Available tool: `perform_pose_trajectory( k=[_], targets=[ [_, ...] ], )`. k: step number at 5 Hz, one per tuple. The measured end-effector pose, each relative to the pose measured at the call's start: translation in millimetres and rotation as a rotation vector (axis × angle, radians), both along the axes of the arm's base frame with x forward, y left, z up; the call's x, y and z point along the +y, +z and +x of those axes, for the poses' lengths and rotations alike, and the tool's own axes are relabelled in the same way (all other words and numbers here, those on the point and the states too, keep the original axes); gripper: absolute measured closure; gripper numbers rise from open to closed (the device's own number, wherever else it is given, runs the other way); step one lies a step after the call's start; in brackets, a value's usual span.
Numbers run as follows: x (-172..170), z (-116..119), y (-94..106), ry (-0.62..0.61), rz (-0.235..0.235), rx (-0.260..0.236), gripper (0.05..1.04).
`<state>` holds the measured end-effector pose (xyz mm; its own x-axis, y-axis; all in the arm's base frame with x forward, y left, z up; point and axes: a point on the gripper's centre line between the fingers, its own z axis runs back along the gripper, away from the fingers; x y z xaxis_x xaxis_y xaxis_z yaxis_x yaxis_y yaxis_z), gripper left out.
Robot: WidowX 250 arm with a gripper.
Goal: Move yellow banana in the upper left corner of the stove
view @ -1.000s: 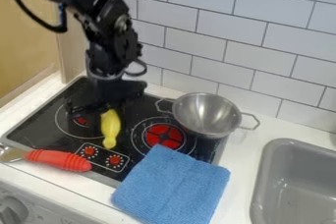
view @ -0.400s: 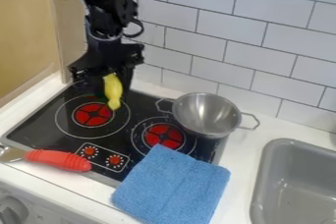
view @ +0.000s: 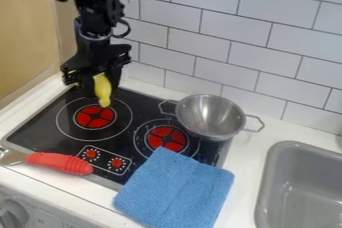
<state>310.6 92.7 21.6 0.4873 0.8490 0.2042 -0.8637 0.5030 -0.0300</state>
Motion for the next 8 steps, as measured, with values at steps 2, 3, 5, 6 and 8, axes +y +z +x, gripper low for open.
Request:
perform_pose_trajectory(
  k=[2,3,5,6,8],
  targets=[
    [9.5,17.5,-17.1,0.025,-0.003,0.035,0.575],
    [13.7,27.1,-17.7,0.032,0.011,0.038,0.575],
    [9.5,39.0,-19.6,0.027,-0.014,0.044,0.196],
    [9.5,38.7,-19.1,0.005,-0.012,0.049,0.07],
    [11.5,37.1,-18.6,-0.026,0.008,0.063,0.085]
  ],
)
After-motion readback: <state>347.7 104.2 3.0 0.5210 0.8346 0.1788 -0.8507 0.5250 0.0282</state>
